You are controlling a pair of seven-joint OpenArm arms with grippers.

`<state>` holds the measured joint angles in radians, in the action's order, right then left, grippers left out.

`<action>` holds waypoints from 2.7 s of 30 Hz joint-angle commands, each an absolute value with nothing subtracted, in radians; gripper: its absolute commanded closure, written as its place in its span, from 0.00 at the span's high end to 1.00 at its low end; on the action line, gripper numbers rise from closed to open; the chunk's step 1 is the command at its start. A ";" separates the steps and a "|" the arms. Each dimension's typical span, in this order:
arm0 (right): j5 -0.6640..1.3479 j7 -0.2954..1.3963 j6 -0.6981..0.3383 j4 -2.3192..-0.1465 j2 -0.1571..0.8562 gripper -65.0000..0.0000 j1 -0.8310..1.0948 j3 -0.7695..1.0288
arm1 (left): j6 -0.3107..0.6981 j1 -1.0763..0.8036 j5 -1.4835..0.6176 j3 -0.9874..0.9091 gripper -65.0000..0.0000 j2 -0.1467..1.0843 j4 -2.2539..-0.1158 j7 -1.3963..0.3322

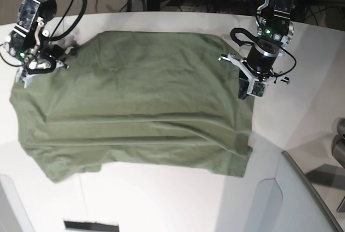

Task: Layout the t-shirt on the table in an organized manner, then fold the t-shirt properly
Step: 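Drag the shirt edge with both grippers toward the robot base, then pull the shirt corner with the right gripper while the left holds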

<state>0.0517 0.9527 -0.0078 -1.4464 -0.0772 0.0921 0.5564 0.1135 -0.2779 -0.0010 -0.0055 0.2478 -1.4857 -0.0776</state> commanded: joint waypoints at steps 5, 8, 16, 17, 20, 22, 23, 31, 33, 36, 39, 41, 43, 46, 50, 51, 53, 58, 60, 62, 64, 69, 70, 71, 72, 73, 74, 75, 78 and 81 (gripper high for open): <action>0.044 1.023 -0.007 -1.463 -0.065 0.00 0.085 0.559 | 0.111 -0.243 -0.002 -0.008 0.00 0.255 -1.458 -0.054; 0.044 1.052 -0.007 -1.526 -0.044 0.00 0.091 0.559 | 0.111 -0.217 -0.002 -0.001 0.00 0.255 -1.405 -0.051; 0.044 1.218 -0.007 -1.702 0.036 0.00 0.094 0.550 | 0.111 -0.156 -0.001 0.002 0.00 0.229 -1.320 -0.051; 0.044 1.230 -0.007 -1.718 0.047 0.00 0.094 0.549 | 0.111 -0.150 -0.001 0.002 0.00 0.223 -1.314 -0.051; 0.044 1.242 -0.007 -1.724 0.077 0.00 0.081 0.547 | 0.111 -0.134 -0.001 0.004 0.00 0.219 -1.291 -0.051; 0.044 1.244 -0.007 -1.696 0.094 0.00 0.074 0.547 | 0.111 -0.122 0.002 0.004 0.00 0.209 -1.282 -0.051; 0.044 1.250 -0.007 -1.675 0.096 0.03 0.073 0.547 | 0.111 -0.119 0.008 0.004 0.00 0.208 -1.277 -0.051; 0.044 1.270 -0.007 -1.702 0.079 0.44 0.070 0.555 | 0.111 -0.054 0.010 0.004 0.00 0.206 -1.171 -0.050; 0.044 1.268 -0.007 -1.721 0.082 0.44 0.077 0.558 | 0.111 -0.024 0.010 0.004 0.00 0.205 -1.133 -0.048; 0.045 1.268 -0.012 -1.687 0.081 0.45 0.079 0.558 | 0.111 -0.007 0.010 0.004 0.00 0.197 -1.116 -0.048; 0.047 1.205 -0.012 -1.629 0.073 0.44 0.084 0.559 | 0.111 -0.010 0.010 0.004 0.00 0.194 -1.130 -0.048; 0.047 1.148 -0.008 -1.584 0.073 0.44 0.091 0.559 | 0.111 -0.012 0.010 0.004 0.00 0.194 -1.132 -0.048; 0.047 1.121 -0.008 -1.537 0.073 0.44 0.091 0.559 | 0.111 -0.016 0.010 0.004 0.00 0.196 -1.130 -0.048; 0.047 1.106 -0.013 -1.500 0.076 0.41 0.091 0.559 | 0.111 -0.019 0.010 0.002 0.00 0.197 -1.130 -0.048; 0.048 1.129 -0.013 -1.526 0.073 0.00 0.082 0.559 | 0.111 -0.018 0.010 -0.004 0.00 0.199 -1.130 -0.048; 0.048 1.142 -0.013 -1.538 0.071 0.00 0.076 0.556 | 0.111 -0.018 0.010 -0.004 0.00 0.199 -1.130 -0.048; 0.048 1.175 -0.013 -1.569 0.059 0.02 0.053 0.556 | 0.111 -0.015 0.010 -0.007 0.00 0.199 -1.130 -0.048; 0.045 1.224 -0.007 -1.616 0.059 0.03 0.053 0.559 | 0.111 -0.012 0.010 -0.007 0.00 0.199 -1.130 -0.048; 0.045 1.233 -0.007 -1.641 0.059 0.08 0.068 0.579 | 0.111 -0.012 0.010 -0.007 0.00 0.199 -1.130 -0.048; 0.045 1.233 -0.007 -1.649 0.059 0.19 0.081 0.605 | 0.111 -0.010 0.010 -0.007 0.00 0.199 -1.130 -0.048; 0.044 1.228 -0.007 -1.639 0.076 0.36 0.091 0.595 | 0.111 -0.010 0.010 -0.007 0.00 0.199 -1.130 -0.048; 0.045 1.193 -0.008 -1.638 0.097 0.46 0.111 0.601 | 0.111 -0.008 0.010 0.001 0.00 0.199 -1.132 -0.048; 0.045 1.175 -0.013 -1.629 0.097 0.46 0.111 0.616 | 0.111 -0.008 0.010 0.001 0.00 0.199 -1.132 -0.048; 0.045 1.156 -0.015 -1.604 0.097 0.46 0.111 0.625 | 0.111 -0.008 0.010 0.002 0.00 0.199 -1.132 -0.048; 0.047 1.141 -0.016 -1.567 0.097 0.46 0.107 0.631 | 0.111 -0.008 0.010 0.002 0.00 0.199 -1.132 -0.048; 0.048 1.124 -0.019 -1.534 0.097 0.46 0.105 0.638 | 0.111 -0.008 0.010 0.002 0.00 0.199 -1.132 -0.048; 0.048 1.101 -0.033 -1.498 0.097 0.46 0.104 0.642 | 0.111 -0.008 0.010 0.002 0.00 0.199 -1.132 -0.048; 0.048 1.081 -0.053 -1.471 0.097 0.46 0.102 0.644 | 0.111 -0.008 0.010 0.002 0.00 0.199 -1.132 -0.048; 0.048 1.052 -0.101 -1.425 0.097 0.45 0.102 0.645 | 0.111 -0.008 0.010 -0.002 0.00 0.199 -1.129 -0.048; 0.048 1.049 -0.114 -1.409 0.097 0.44 0.102 0.656 | 0.111 -0.008 0.010 -0.007 0.00 0.199 -1.130 -0.048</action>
<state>0.0521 1.0538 -0.1139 -1.3964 0.0803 0.1089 0.6495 0.1127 -0.0216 0.0143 -0.0040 0.1909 -1.1126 -0.0708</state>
